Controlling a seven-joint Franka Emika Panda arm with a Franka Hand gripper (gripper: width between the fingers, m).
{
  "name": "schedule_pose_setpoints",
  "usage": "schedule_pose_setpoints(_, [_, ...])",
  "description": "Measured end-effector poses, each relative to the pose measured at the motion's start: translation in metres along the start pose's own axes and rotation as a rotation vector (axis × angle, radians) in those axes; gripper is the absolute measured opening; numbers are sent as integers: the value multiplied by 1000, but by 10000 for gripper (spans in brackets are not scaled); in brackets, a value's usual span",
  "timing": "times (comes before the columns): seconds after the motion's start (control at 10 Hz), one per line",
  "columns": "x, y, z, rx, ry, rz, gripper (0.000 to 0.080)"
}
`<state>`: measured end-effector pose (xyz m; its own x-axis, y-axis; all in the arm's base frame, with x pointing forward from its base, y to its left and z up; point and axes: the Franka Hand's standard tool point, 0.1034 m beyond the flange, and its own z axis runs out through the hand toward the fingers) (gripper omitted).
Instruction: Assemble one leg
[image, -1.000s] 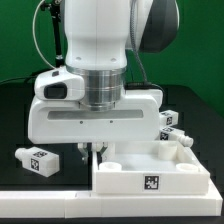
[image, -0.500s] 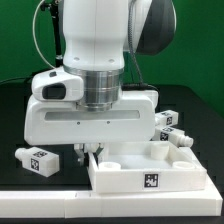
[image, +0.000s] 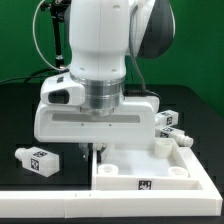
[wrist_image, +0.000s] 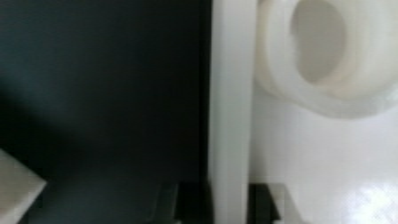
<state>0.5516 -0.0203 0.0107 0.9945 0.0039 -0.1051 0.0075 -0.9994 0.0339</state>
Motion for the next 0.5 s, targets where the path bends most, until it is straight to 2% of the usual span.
schedule_pose_setpoints(0.2, [21,0,0,3,17,9,54])
schedule_pose_setpoints(0.5, [21,1,1,4,-42,20,54])
